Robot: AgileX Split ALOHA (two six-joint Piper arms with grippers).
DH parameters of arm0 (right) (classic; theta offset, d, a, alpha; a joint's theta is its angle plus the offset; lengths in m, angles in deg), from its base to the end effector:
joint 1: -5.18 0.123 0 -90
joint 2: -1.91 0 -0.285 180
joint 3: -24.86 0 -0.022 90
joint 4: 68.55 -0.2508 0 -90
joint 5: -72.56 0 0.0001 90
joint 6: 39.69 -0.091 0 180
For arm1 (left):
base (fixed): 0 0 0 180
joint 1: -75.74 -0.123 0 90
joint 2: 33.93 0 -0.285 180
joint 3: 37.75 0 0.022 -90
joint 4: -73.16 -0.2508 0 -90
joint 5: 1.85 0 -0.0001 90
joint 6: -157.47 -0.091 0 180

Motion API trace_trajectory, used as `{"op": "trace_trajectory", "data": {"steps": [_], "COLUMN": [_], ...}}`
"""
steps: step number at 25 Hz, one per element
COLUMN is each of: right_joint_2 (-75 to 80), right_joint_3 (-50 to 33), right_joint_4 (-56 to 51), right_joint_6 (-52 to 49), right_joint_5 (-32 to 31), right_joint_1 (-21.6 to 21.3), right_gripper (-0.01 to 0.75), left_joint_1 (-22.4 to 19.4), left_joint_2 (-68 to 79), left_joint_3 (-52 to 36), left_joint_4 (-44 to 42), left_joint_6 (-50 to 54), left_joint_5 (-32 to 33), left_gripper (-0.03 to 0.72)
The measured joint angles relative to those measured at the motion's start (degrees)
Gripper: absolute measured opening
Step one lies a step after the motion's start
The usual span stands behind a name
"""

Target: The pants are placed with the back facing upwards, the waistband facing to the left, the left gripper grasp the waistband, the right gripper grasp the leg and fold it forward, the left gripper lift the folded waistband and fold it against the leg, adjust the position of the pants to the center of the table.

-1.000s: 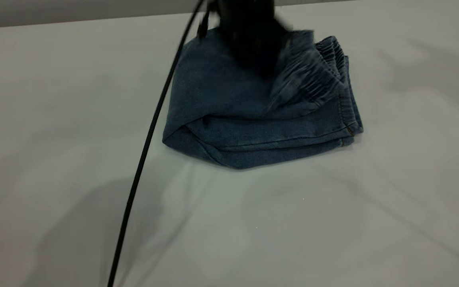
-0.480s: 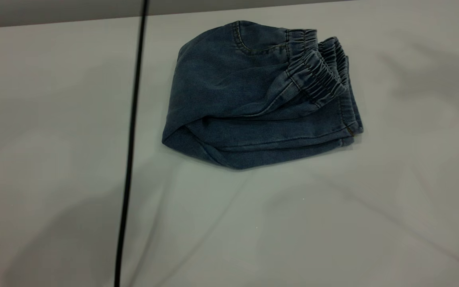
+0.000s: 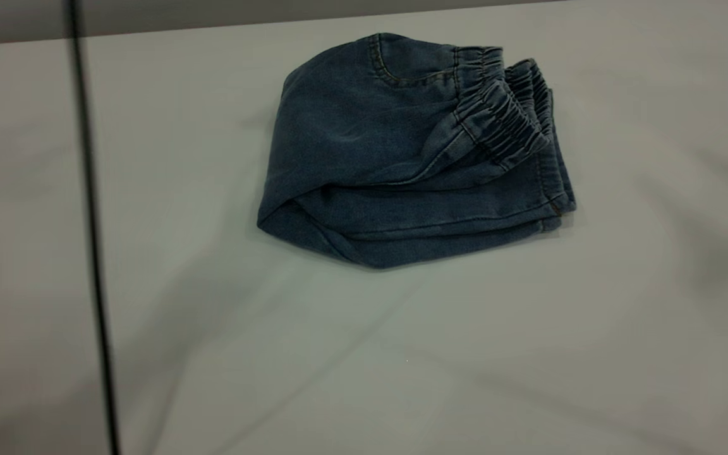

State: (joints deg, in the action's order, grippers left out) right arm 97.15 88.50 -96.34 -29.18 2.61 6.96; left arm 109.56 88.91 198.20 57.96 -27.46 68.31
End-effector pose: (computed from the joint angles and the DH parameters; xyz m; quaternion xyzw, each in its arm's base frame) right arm 0.2181 0.0467 0.6188 -0.1589 0.7392 0.1794 0.6293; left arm 0.3758 -0.2248 0.4172 0.3024 0.8714 0.0375 0.3844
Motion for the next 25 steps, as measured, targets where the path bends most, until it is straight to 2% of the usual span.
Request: {"op": "trace_trajectory", "data": {"steps": [5,12,17,25], "right_joint_2": [-10.1,-25.5,-35.3,-51.2], "right_joint_3": [-13.1,-35.8,-50.5,-66.9], "right_joint_4": [-2.2,-9.6,-13.6,-11.8], "right_joint_6": [3.8,11.2,13.3,10.3], "right_joint_5": [0.0,0.0,0.0,0.0], "right_joint_1": [0.0,0.0,0.0,0.0], "right_gripper": [0.425,0.425,0.425,0.425], "left_joint_1": [0.0,0.0,0.0,0.0], "left_joint_2": [-10.5,-26.3,-37.3,-55.8], "left_joint_3": [-6.0,-19.8,-32.8,-54.3], "left_joint_4": [0.1,0.7,0.8,2.3], "left_joint_6": [1.1,4.9,7.0,7.1], "left_joint_5": [-0.1,-0.1,-0.2,-0.1], "left_gripper": [0.443,0.443,0.443,0.443]}}
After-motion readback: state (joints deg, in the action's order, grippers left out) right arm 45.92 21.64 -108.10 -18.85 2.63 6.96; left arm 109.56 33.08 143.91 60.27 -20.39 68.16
